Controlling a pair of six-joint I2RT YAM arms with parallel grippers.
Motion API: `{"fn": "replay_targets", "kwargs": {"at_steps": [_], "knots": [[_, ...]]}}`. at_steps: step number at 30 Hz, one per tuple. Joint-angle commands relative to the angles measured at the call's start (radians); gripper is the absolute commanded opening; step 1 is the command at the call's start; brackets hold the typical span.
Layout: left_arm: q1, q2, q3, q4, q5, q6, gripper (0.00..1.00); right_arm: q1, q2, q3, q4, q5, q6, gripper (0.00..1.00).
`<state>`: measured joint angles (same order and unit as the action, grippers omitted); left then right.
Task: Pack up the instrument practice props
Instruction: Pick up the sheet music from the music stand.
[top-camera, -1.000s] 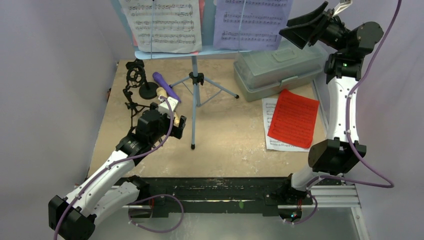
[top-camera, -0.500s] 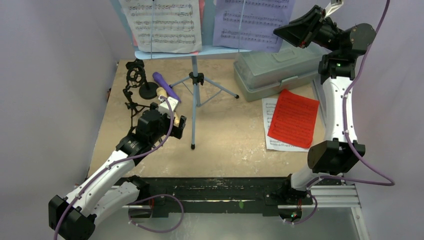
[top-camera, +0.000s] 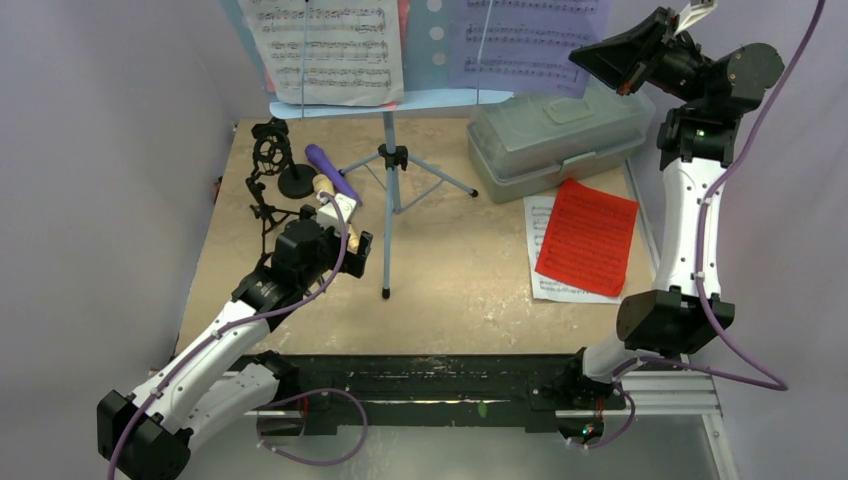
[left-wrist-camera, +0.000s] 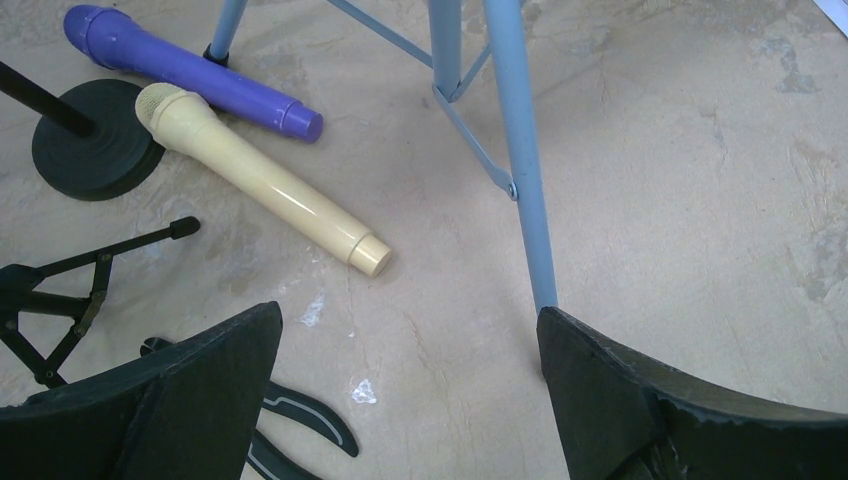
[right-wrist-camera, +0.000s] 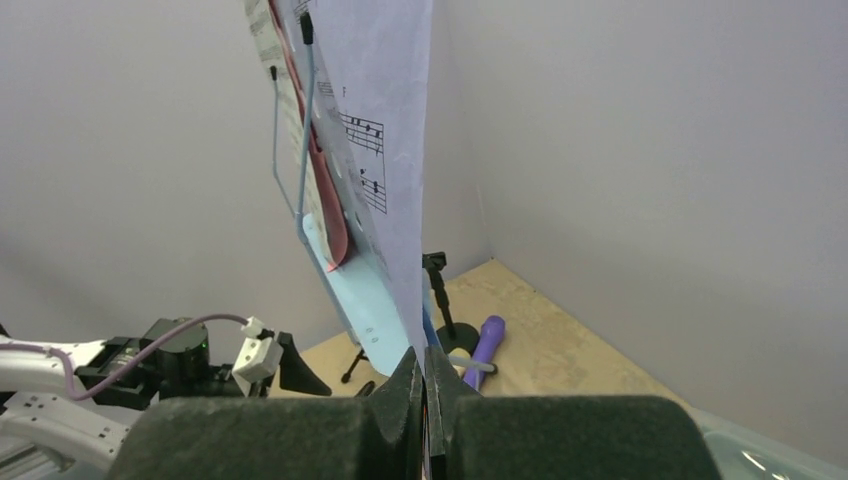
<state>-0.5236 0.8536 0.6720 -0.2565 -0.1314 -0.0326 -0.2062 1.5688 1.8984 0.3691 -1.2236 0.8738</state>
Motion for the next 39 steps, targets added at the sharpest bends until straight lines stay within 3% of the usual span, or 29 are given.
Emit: {"fn": "replay_targets", "kwargs": {"at_steps": [1, 11, 26, 39], "knots": [[0.008, -0.011, 0.003, 0.025, -0.007, 0.002, 1.0, -0.058, -0.029, 0.037, 0.012, -0.022, -0.001, 0.0], [0.008, -0.01, 0.003, 0.025, -0.005, 0.002, 1.0, -0.189, -0.073, -0.072, 0.036, -0.056, -0.018, 0.0], [0.008, -0.005, 0.002, 0.025, -0.004, 0.003, 1.0, -0.313, -0.167, -0.242, -0.219, -0.067, -0.319, 0.0], [0.008, -0.009, 0.003, 0.025, -0.002, 0.001, 1.0, -0.386, -0.23, -0.422, -0.723, -0.017, -0.844, 0.0]]}}
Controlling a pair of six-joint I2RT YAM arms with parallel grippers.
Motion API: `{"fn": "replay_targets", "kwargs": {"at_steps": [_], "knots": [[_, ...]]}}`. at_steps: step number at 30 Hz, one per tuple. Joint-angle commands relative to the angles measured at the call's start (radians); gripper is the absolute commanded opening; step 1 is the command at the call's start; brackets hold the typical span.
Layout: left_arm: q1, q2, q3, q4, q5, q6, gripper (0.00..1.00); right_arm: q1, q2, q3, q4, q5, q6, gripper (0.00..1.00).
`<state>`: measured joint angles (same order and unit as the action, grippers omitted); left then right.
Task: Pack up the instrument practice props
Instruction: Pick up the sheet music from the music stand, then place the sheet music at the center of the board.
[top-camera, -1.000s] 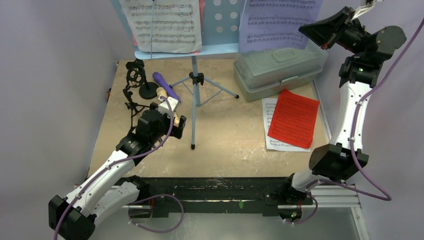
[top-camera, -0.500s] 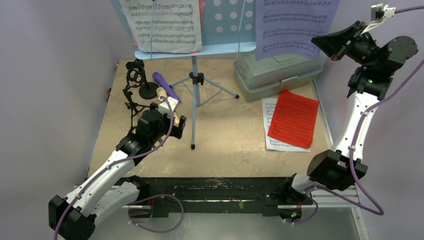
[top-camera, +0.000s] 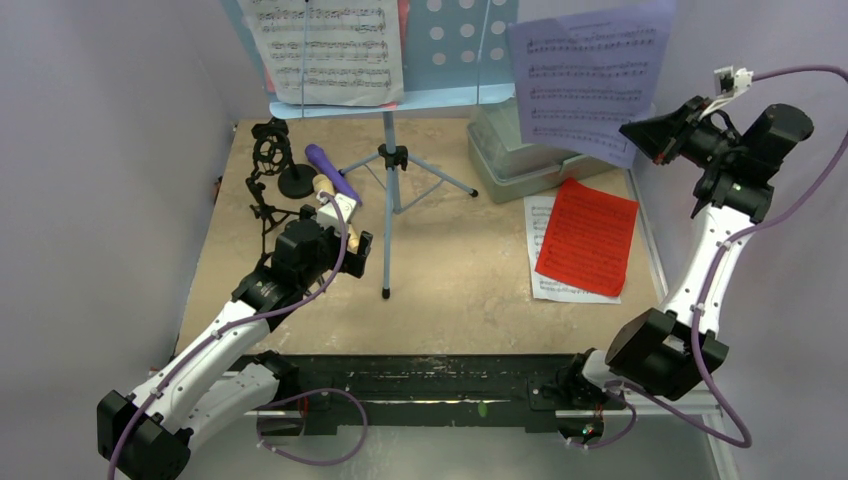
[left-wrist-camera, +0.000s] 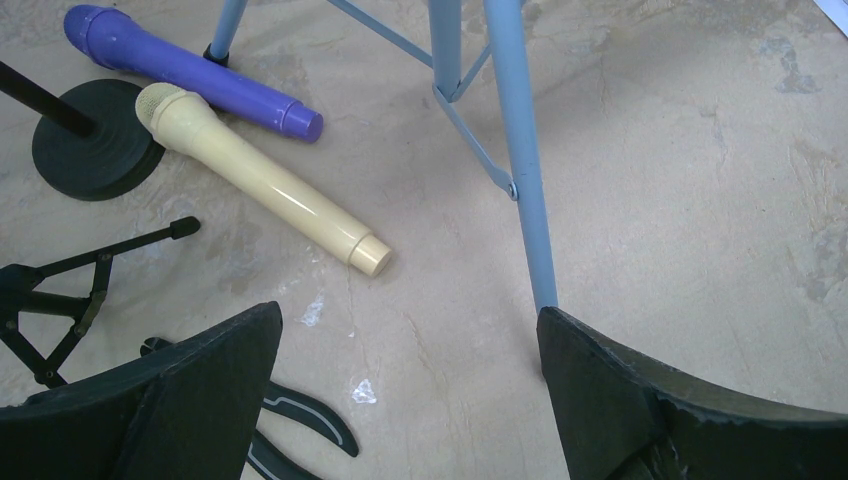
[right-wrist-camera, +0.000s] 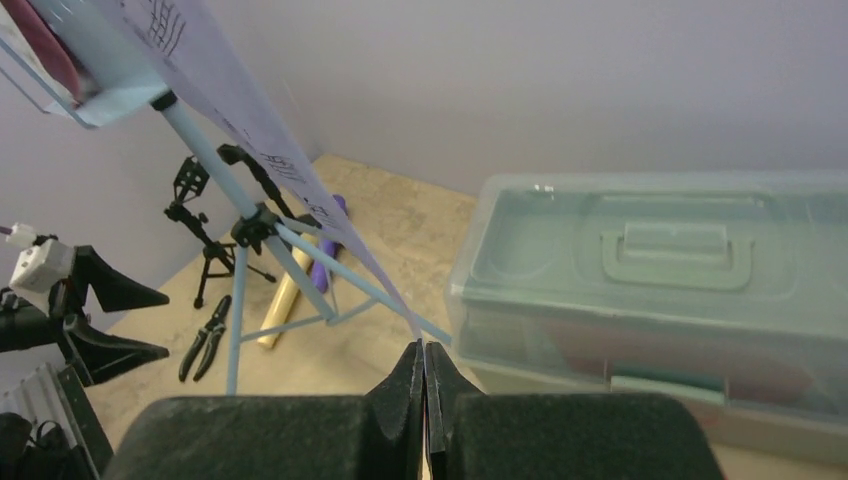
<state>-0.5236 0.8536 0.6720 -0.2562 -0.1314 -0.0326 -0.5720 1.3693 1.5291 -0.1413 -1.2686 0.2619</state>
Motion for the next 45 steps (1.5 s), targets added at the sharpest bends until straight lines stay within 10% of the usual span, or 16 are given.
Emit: {"fn": "replay_targets", "kwargs": {"at_steps": [1, 20, 45], "knots": [[0.008, -0.01, 0.003, 0.025, -0.002, 0.001, 1.0, -0.027, -0.034, -0.076, -0.27, 0.037, -0.29, 0.0], [0.008, -0.011, 0.005, 0.02, 0.001, -0.001, 1.0, -0.164, 0.307, -0.308, -0.888, 0.279, -1.018, 0.0], [0.008, -0.013, 0.005, 0.02, 0.002, -0.001, 1.0, -0.216, 0.296, -0.446, -0.638, 0.424, -0.931, 0.1]]}}
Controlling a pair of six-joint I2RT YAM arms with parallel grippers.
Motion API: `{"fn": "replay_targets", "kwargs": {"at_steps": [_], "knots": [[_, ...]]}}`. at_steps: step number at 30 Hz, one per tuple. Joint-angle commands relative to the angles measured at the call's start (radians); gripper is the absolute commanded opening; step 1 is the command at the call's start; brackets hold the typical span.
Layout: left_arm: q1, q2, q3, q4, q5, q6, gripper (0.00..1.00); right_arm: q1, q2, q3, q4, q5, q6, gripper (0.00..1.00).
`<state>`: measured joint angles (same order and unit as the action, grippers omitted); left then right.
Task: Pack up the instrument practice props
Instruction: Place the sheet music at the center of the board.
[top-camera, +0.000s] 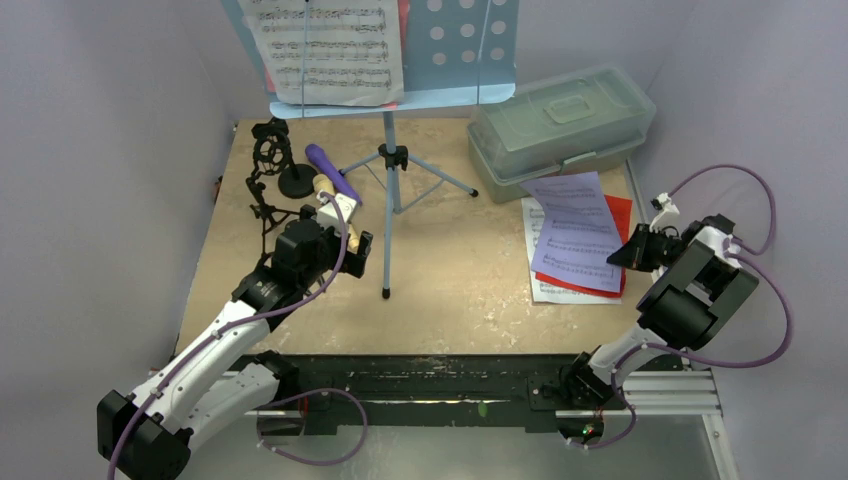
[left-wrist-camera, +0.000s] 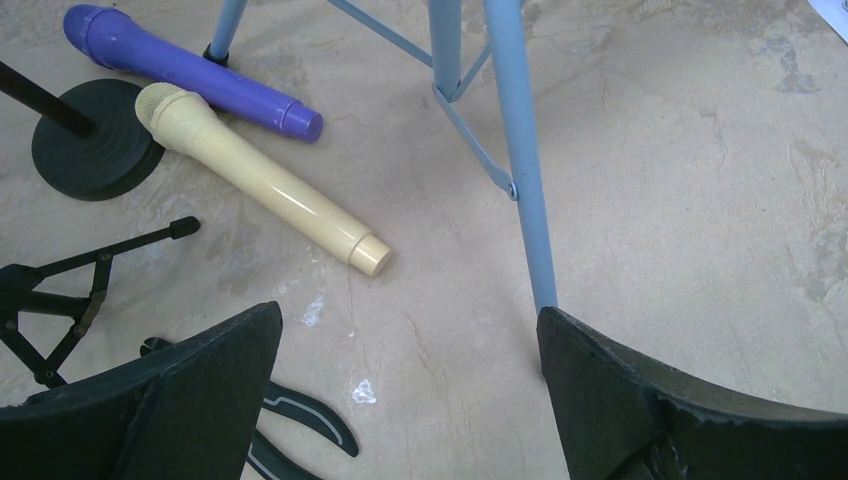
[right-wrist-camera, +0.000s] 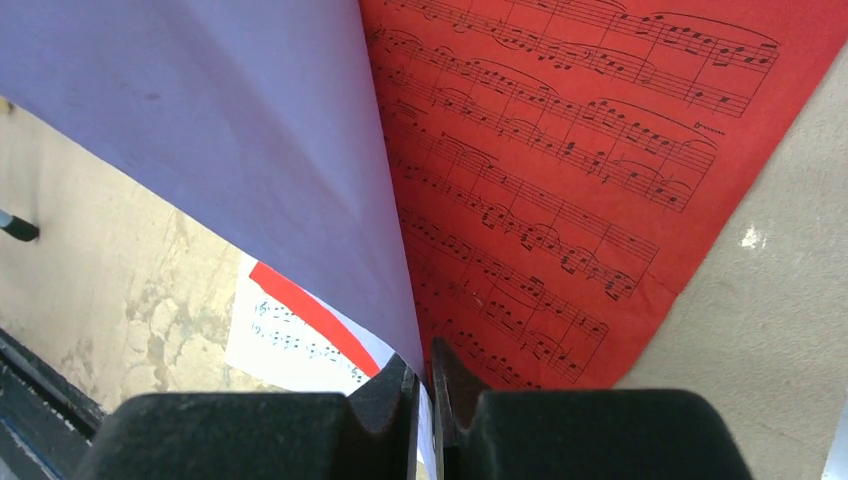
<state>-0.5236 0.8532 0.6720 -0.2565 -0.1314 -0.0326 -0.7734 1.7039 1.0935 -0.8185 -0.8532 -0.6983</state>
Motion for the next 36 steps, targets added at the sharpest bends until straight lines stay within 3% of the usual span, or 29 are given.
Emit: {"fn": "replay_targets", "kwargs": {"at_steps": [1, 9, 19, 28, 36], "knots": [[0.008, -0.013, 0.005, 0.02, 0.002, -0.001, 1.0, -0.015, -0.041, -0.012, 0.045, 0.013, 0.031, 0.11], [0.008, -0.011, 0.005, 0.02, 0.003, -0.001, 1.0, -0.015, -0.076, -0.035, 0.101, 0.057, 0.055, 0.16], [0.008, -0.011, 0.005, 0.022, 0.004, -0.002, 1.0, -0.015, -0.115, -0.071, 0.13, 0.088, 0.047, 0.31], [0.008, -0.012, 0.005, 0.022, 0.006, -0.002, 1.0, -0.015, -0.218, -0.087, 0.124, 0.105, 0.03, 0.54], [0.008, -0.017, 0.005, 0.02, 0.007, -0.002, 1.0, -0.014, -0.327, -0.073, 0.117, 0.118, 0.029, 0.66]]}}
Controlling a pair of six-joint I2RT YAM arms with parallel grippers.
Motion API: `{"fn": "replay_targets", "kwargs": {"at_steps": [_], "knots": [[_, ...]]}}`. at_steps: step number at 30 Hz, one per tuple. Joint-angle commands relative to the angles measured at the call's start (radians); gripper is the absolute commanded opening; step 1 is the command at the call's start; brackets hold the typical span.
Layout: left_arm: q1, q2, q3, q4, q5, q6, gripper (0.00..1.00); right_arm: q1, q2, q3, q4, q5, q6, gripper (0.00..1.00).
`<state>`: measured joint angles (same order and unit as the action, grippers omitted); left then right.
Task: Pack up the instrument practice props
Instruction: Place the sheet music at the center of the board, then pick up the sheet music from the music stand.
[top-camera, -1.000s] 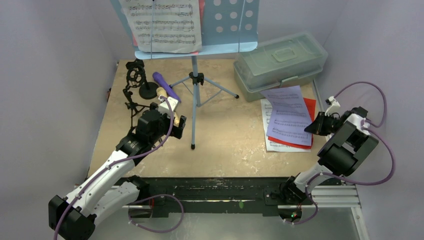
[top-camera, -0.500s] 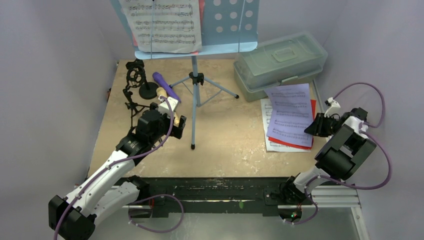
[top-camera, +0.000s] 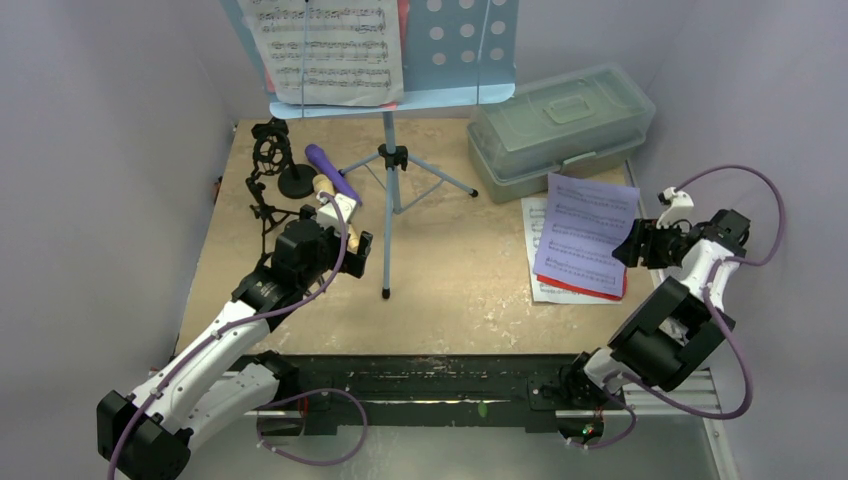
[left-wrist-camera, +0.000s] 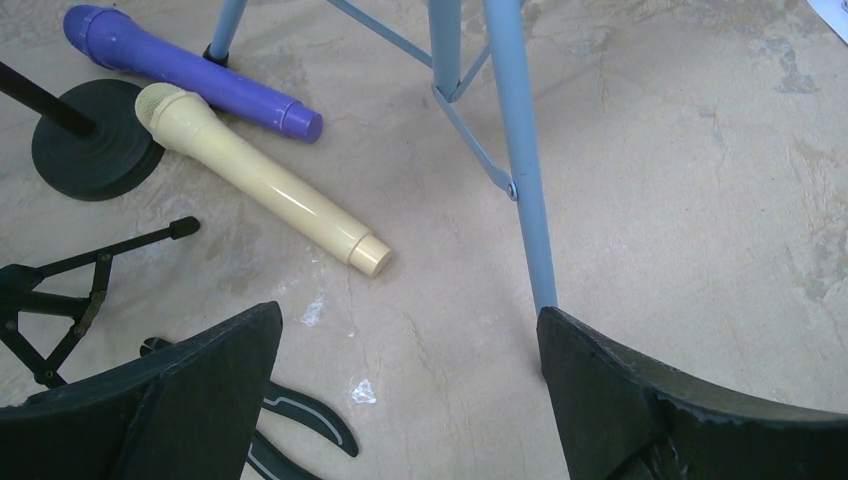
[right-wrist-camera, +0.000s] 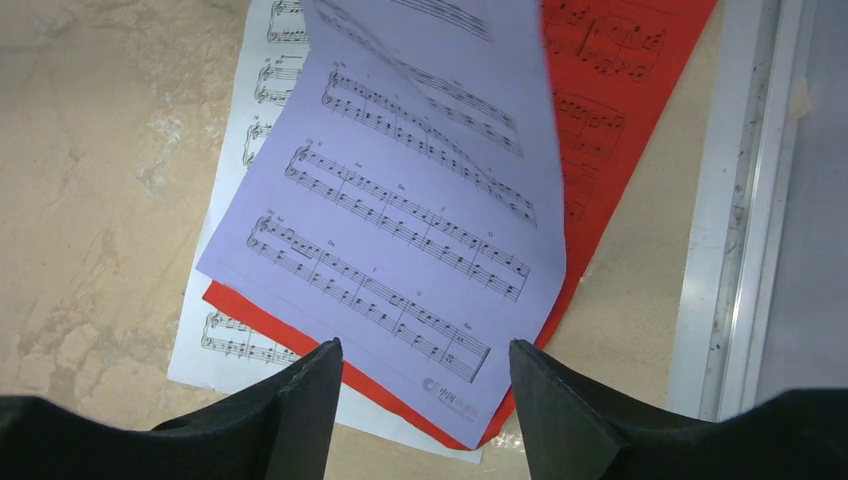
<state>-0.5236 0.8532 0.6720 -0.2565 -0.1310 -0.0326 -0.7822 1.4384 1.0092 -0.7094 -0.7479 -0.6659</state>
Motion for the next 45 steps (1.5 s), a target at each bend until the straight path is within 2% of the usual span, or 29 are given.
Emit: {"fn": "replay_targets", "kwargs": {"at_steps": [1, 7, 16, 19, 25, 28, 31, 38, 45], "knots": [[0.008, -0.017, 0.006, 0.02, 0.007, -0.002, 1.0, -0.006, -0.075, 0.014, 0.008, 0.014, -0.003, 0.67], [0.008, -0.023, 0.008, 0.021, 0.013, -0.003, 1.0, -0.006, -0.152, 0.028, -0.049, -0.031, -0.031, 0.69], [0.008, -0.023, 0.008, 0.024, 0.031, -0.013, 1.0, 0.011, -0.247, 0.021, -0.38, -0.402, -0.27, 0.75], [0.008, -0.016, 0.006, 0.022, 0.031, -0.02, 1.0, 0.031, -0.243, 0.011, -0.471, -0.466, -0.372, 0.8], [0.008, 0.006, 0.023, -0.008, 0.073, -0.055, 1.0, 0.08, -0.148, 0.016, -0.537, -0.57, -0.459, 0.82], [0.009, -0.007, 0.025, -0.021, 0.116, -0.115, 1.0, 0.11, -0.033, 0.053, -0.654, -0.624, -0.565, 0.82], [0.009, -0.042, 0.022, -0.046, 0.155, -0.19, 1.0, 0.15, 0.046, 0.103, -0.661, -0.629, -0.477, 0.8], [0.009, -0.21, 0.027, -0.078, 0.199, -0.404, 1.0, 0.225, 0.014, 0.094, -0.649, -0.655, -0.498, 0.82], [0.008, -0.252, 0.142, -0.092, 0.222, -0.611, 1.0, 0.225, 0.036, 0.058, -0.659, -0.608, -0.543, 0.83]]}}
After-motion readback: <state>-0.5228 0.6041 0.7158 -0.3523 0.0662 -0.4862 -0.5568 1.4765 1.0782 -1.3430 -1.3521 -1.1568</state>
